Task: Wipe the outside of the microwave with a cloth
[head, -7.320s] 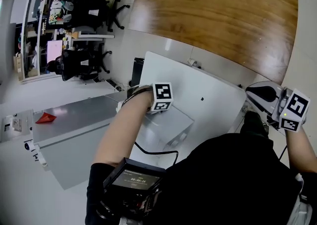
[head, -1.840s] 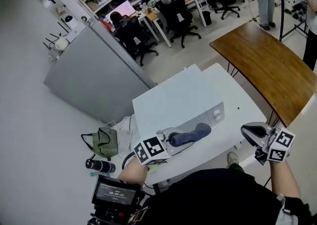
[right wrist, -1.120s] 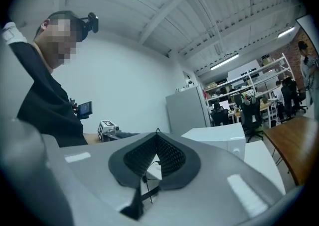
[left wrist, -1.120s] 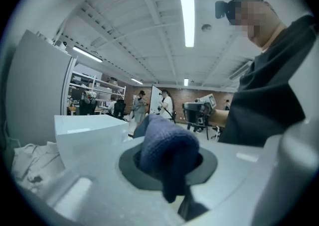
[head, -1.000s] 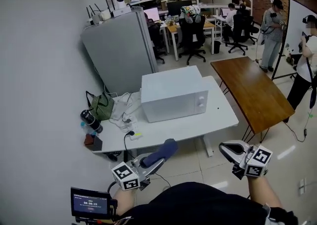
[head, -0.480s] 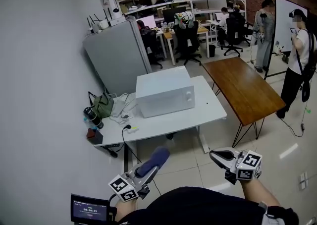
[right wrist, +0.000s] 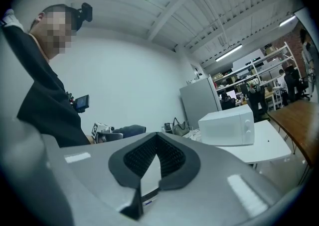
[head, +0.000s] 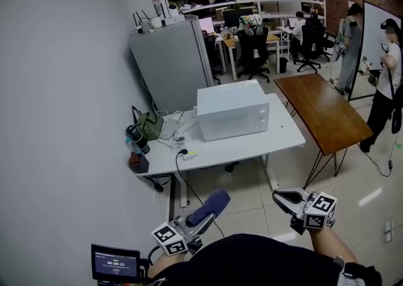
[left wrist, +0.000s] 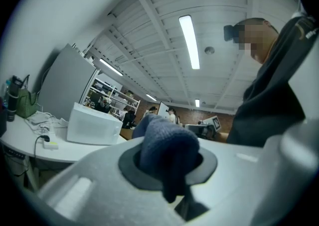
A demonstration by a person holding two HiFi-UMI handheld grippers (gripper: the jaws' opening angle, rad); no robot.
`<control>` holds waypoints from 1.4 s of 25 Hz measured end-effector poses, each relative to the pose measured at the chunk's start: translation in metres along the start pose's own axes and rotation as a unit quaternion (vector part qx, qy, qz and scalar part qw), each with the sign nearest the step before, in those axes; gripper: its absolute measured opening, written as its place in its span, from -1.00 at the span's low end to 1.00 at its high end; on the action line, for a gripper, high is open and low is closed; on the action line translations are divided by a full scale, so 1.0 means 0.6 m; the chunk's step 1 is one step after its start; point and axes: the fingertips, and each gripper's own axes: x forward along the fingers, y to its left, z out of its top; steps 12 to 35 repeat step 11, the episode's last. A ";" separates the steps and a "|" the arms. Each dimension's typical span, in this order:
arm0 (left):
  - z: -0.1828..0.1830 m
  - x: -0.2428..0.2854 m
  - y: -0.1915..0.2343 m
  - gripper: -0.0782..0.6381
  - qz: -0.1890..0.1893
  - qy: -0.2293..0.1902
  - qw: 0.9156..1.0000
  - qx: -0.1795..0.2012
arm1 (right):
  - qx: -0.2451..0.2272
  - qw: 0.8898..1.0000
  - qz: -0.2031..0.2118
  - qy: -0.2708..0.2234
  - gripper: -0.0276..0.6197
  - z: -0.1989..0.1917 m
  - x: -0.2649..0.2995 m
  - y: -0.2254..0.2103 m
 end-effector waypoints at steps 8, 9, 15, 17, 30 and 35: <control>0.029 -0.007 -0.005 -0.63 -0.022 -0.025 0.999 0.010 | -0.022 1.000 -0.006 -0.001 -0.90 0.024 0.002 0.022; 0.030 -0.009 -0.005 -0.63 -0.023 -0.025 0.999 0.011 | -0.022 1.000 -0.008 -0.002 -0.90 0.023 0.001 0.023; 0.031 -0.013 -0.004 -0.63 -0.026 -0.026 0.999 0.012 | -0.022 1.000 -0.013 -0.004 -0.90 0.020 -0.001 0.024; 0.031 -0.013 -0.004 -0.63 -0.026 -0.026 0.999 0.012 | -0.022 1.000 -0.013 -0.004 -0.90 0.020 -0.001 0.024; 0.031 -0.013 -0.004 -0.63 -0.026 -0.026 0.999 0.012 | -0.022 1.000 -0.013 -0.004 -0.90 0.020 -0.001 0.024; 0.031 -0.013 -0.004 -0.63 -0.026 -0.026 0.999 0.012 | -0.022 1.000 -0.013 -0.004 -0.90 0.020 -0.001 0.024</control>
